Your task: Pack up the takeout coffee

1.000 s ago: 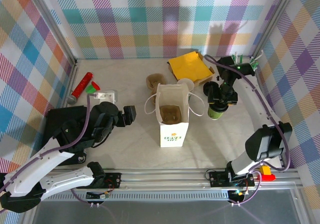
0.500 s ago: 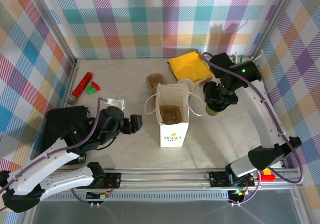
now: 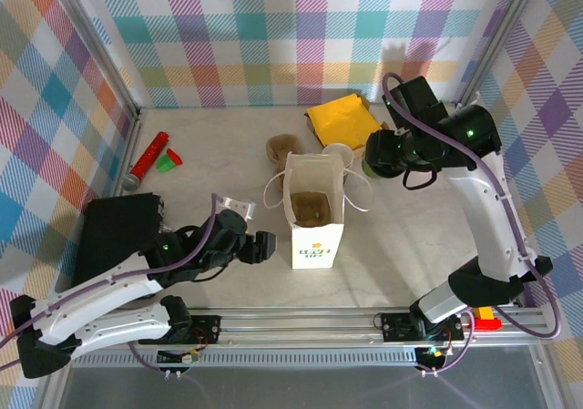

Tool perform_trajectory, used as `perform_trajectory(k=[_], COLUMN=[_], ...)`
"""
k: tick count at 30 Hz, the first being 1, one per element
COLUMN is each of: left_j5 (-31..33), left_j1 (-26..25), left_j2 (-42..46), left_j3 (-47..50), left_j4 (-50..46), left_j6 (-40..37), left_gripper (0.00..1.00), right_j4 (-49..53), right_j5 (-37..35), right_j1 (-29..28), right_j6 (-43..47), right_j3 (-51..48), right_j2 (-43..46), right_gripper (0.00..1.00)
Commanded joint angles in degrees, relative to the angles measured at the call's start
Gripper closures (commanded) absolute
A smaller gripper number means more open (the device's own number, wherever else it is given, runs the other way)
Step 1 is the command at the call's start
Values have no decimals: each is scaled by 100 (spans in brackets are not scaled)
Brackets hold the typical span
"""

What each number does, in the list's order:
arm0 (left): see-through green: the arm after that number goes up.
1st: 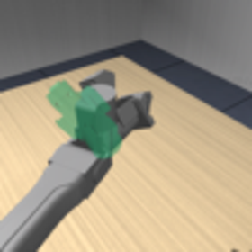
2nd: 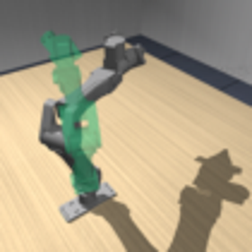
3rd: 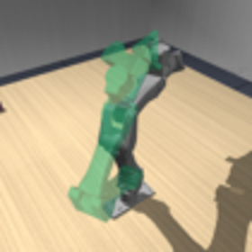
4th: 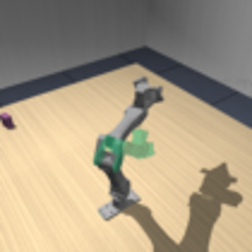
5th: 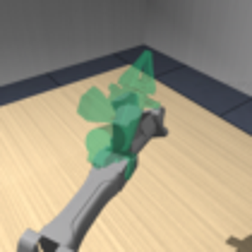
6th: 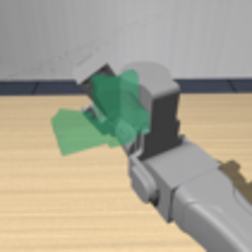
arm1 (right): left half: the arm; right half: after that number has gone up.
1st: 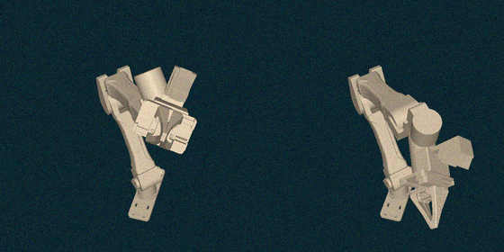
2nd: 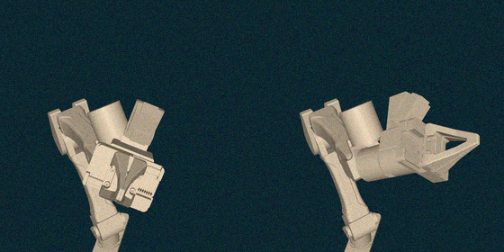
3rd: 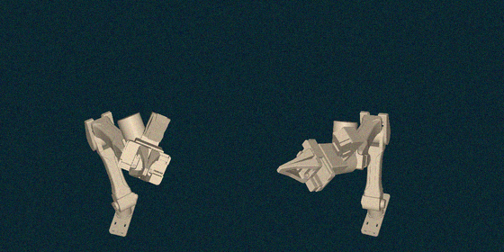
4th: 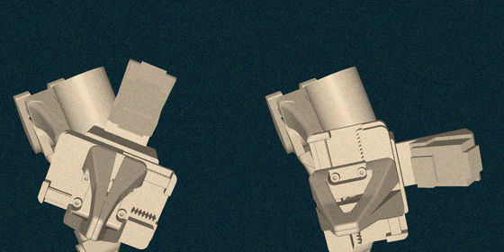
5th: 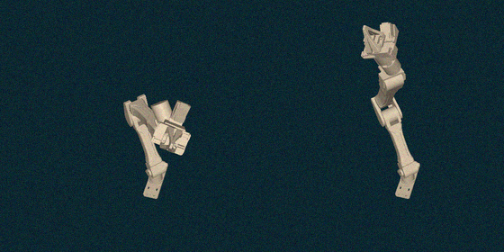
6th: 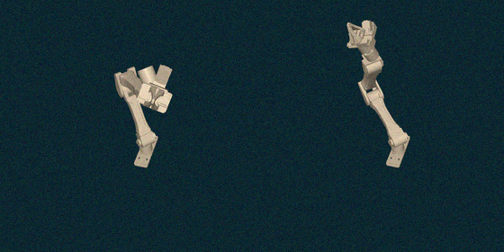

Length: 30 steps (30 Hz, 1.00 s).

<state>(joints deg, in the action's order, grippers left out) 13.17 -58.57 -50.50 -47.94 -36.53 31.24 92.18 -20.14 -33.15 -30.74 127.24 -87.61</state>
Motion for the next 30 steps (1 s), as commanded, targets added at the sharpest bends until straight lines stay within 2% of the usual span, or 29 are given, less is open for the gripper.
perform_trajectory(k=[1, 15, 22, 30], left_j5=[-88, -87, -153, -157], left_j1=[-94, -199, -242, -343], left_j2=[-124, -932, -1205, -1558], left_j3=[167, 411, 365, 201], left_j4=[417, 1156, 1460, 1643], left_j6=[-15, -31, -39, -129], left_gripper=[26, 28, 28, 28], right_j4=[1012, 1012, 1008, 1012], right_j5=[-34, 80, 151, 301], right_j1=[-140, -1439, -1858, -2062], right_j6=[-161, -410, -501, -609], right_j3=[337, 908, 826, 341], right_j2=[-118, -649, -842, -934], right_gripper=[38, 39, 39, 40])
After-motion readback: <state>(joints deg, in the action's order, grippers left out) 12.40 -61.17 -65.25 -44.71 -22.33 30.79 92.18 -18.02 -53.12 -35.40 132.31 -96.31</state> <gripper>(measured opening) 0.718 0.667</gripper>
